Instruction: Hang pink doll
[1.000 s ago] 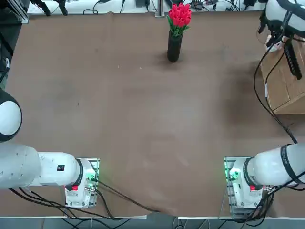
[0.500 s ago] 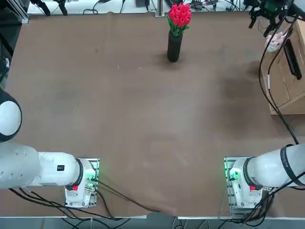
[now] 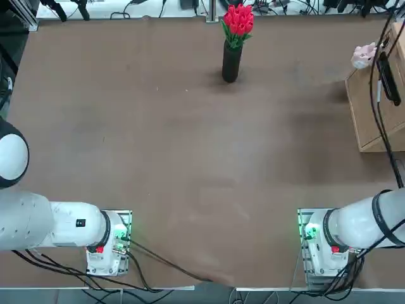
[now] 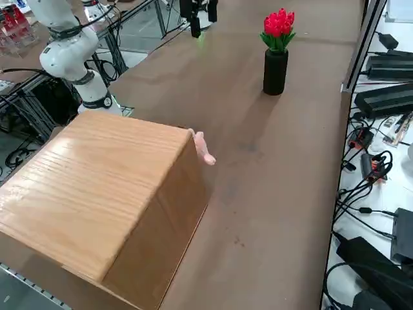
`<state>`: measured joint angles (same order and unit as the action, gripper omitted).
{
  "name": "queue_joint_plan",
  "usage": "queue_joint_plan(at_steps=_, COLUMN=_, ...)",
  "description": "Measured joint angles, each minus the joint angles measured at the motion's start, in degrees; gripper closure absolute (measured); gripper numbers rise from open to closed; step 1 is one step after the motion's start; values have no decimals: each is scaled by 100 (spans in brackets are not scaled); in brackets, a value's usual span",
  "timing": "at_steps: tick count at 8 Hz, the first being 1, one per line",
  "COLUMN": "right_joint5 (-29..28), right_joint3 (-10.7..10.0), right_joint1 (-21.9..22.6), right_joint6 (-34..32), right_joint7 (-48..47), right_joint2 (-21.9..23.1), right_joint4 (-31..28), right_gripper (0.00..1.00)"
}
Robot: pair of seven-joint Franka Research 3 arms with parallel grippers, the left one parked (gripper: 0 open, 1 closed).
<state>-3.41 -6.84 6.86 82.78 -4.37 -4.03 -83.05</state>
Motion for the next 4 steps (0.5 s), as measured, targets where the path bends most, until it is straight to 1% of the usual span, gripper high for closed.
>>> queue_joint_plan(at_steps=1, right_joint5=59, right_joint3=-31, right_joint1=-10, right_joint6=-207, right_joint7=699, right_joint2=-64, right_joint4=121, right_gripper=0)
queue_joint_plan(at_steps=2, right_joint5=134, right_joint3=-91, right_joint1=-51, right_joint6=-96, right_joint7=1182, right_joint2=-69, right_joint4=23, right_gripper=0)
queue_joint_plan(at_steps=3, right_joint5=194, right_joint3=-132, right_joint1=-120, right_joint6=297, right_joint7=1396, right_joint2=27, right_joint4=-305, right_gripper=0)
queue_joint_plan(at_steps=4, right_joint5=251, right_joint3=-136, right_joint1=-152, right_joint6=729, right_joint7=1383, right_joint2=250, right_joint4=-794, right_gripper=0)
